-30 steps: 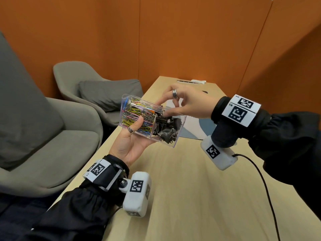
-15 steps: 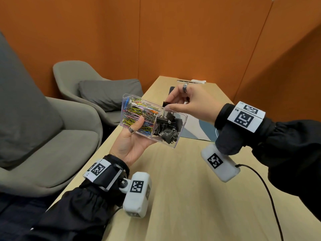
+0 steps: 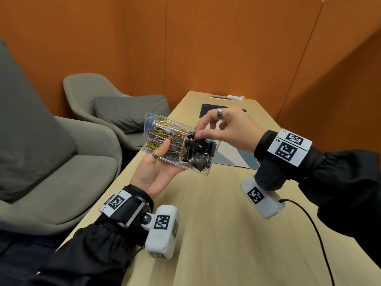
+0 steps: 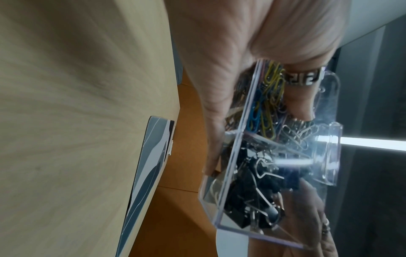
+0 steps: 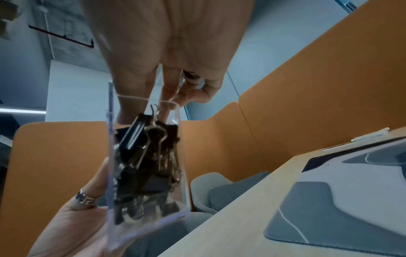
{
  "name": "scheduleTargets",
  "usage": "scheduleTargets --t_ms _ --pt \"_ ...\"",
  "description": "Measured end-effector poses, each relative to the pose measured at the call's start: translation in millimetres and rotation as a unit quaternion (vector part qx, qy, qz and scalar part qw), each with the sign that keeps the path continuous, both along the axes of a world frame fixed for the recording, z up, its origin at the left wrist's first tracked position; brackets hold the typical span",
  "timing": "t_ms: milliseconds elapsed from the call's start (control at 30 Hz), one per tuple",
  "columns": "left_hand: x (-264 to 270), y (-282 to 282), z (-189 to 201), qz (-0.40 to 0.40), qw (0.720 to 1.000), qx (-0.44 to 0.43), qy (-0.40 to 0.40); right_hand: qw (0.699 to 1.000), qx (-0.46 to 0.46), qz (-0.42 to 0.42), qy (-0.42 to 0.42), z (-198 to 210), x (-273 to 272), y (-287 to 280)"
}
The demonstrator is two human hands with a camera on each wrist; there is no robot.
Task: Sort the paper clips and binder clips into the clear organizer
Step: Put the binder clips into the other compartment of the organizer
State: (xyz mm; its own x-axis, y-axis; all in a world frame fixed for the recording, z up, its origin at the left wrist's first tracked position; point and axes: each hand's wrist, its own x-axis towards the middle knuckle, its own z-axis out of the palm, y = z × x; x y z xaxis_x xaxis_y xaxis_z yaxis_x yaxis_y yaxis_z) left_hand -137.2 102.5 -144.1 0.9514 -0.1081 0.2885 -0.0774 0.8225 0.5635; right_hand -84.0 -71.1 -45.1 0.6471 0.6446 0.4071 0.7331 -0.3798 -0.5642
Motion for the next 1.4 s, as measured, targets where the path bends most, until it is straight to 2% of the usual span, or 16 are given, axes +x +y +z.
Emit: scheduleTargets --t_ms 133,233,333,567,633,800,967,1067,1167,1267,1400 --pt "0.0 0.6 2.4 0.014 1.000 -0.008 0.021 0.999 -0.032 0.018 0.008 6.2 -1.1 -7.4" --pt "-0.2 -0.7 3.5 0.024 1.000 -0.001 0.020 0.996 -0.057 0.033 0.059 6.4 -1.5 -13.4" --pt "0.1 0.3 2.5 0.016 1.000 -0.005 0.018 0.994 -0.017 0.030 0.106 5.3 -3.1 -20.2" --pt "0.0 1.1 3.7 0.008 1.000 -0.014 0.021 0.994 0.044 -0.027 0.094 2.3 -11.7 -29.8" --pt "-1.3 0.8 5.5 0.013 1.000 -0.013 0.020 0.989 0.054 -0.052 0.131 0.6 -16.1 -31.0" --pt "-2.6 -6.3 10.8 0.015 1.000 -0.006 0.005 0.970 -0.012 -0.042 0.237 -14.4 -35.1 -33.0" --pt "-3.0 -21.7 17.7 -0.002 1.000 -0.006 0.012 0.972 0.048 -0.069 0.221 -25.3 -38.3 -34.9" --pt "-1.3 -24.8 25.7 0.011 0.998 0.059 0.019 0.968 0.064 -0.072 0.230 -20.9 -34.0 -47.0" --pt "0.7 -19.6 33.2 0.025 0.986 0.164 0.012 0.963 0.080 -0.075 0.245 -16.1 -28.6 -64.1" --pt "3.0 -12.1 40.3 0.052 0.957 0.286 0.003 0.965 0.083 -0.069 0.239 -9.5 -23.9 -82.4" --pt "4.1 -10.9 49.8 0.052 0.918 0.394 -0.013 0.969 0.053 -0.064 0.234 -5.2 -20.2 -100.8"
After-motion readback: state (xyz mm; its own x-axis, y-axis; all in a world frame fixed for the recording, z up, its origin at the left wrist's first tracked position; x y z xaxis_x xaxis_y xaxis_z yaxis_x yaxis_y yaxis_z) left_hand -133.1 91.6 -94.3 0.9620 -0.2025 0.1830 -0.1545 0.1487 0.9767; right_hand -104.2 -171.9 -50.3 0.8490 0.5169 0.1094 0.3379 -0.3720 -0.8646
